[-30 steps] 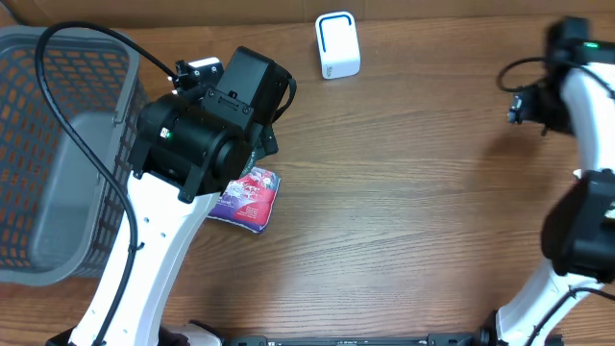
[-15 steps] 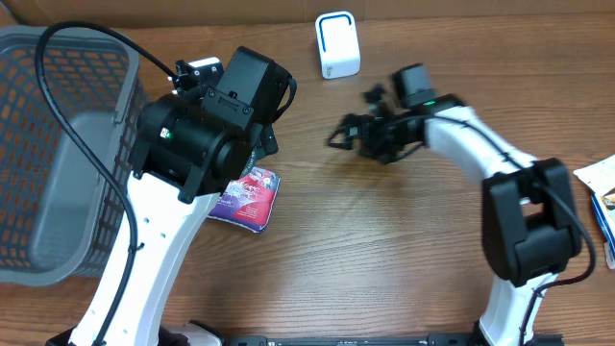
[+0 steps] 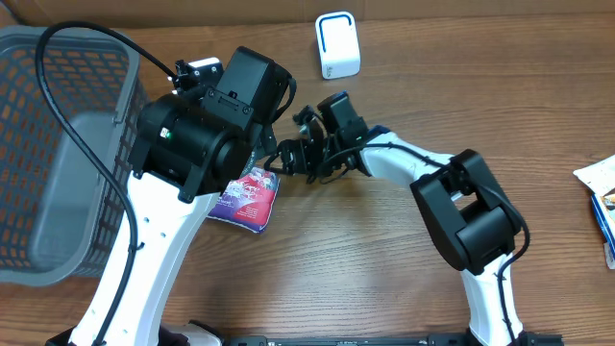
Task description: Scan the item barcode
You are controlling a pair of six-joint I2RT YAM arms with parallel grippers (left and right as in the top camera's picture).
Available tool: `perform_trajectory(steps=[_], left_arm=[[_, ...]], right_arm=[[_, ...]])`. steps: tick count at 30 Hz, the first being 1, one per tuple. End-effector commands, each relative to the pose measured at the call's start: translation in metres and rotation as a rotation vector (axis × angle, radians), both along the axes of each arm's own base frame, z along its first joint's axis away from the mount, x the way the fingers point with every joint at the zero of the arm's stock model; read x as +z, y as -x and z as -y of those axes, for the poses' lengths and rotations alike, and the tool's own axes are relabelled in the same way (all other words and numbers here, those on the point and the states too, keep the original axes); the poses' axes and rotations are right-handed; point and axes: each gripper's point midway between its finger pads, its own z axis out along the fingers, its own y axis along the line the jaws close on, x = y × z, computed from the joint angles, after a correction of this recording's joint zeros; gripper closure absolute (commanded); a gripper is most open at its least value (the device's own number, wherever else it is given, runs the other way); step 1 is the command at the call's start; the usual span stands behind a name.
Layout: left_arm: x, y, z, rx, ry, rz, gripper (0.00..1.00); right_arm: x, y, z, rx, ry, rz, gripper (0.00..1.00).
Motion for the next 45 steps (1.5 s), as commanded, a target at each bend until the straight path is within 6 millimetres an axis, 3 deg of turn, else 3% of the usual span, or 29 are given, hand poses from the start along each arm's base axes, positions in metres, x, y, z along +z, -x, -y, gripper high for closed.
perform_trajectory(steps=[1,3,5,7,9,14,15,18,24,28,31,35,37,39,45], left_arm=[[0.0,0.0,0.001,0.004,0.004,0.002,0.0],[0.0,0.0,0.001,0.004,0.004,0.002,0.0],[0.0,0.0,0.001,0.004,0.004,0.002,0.0],[0.0,0.0,0.001,0.004,0.004,0.002,0.0],[0.0,0.0,0.001,0.004,0.004,0.002,0.0],[0.0,0.0,0.001,0.004,0.004,0.002,0.0],[0.0,0.0,0.001,0.004,0.004,0.002,0.0],[0.0,0.0,0.001,0.004,0.004,0.002,0.0],[0.0,0.0,0.001,0.004,0.004,0.002,0.0],[0.0,0.0,0.001,0.004,0.004,0.002,0.0],[0.0,0.0,0.001,0.004,0.004,0.002,0.0],[0.0,0.0,0.001,0.004,0.004,0.002,0.0],[0.0,0.0,0.001,0.004,0.004,0.002,0.0],[0.0,0.0,0.001,0.004,0.004,0.002,0.0],[0.0,0.0,0.001,0.004,0.004,0.002,0.0]], right_arm=[[-0.03,0.014,-0.002,0.013,0.038,-0.074,0.0],[-0.033,0.02,-0.002,0.022,0.048,-0.092,0.0],[-0.035,0.025,-0.002,0.033,0.058,-0.101,0.08],[-0.037,0.029,-0.003,0.055,0.063,-0.089,0.32],[-0.037,0.032,-0.006,0.07,0.065,-0.081,0.46],[-0.035,0.039,-0.017,0.104,0.049,-0.045,0.51],[-0.034,0.039,-0.019,0.108,0.045,-0.038,0.56],[-0.032,0.038,-0.021,0.109,0.036,-0.025,0.96],[-0.027,0.027,-0.004,0.076,0.05,-0.041,0.96],[-0.009,0.016,0.034,0.059,0.118,-0.014,0.96],[0.001,-0.003,0.093,-0.044,0.336,0.049,0.96],[0.027,-0.026,0.195,-0.229,0.706,0.161,0.96],[0.041,-0.028,0.23,-0.298,0.814,0.182,0.96],[0.059,-0.029,0.259,-0.36,0.89,0.207,0.96],[0.111,-0.017,0.308,-0.471,1.093,0.319,0.96]])
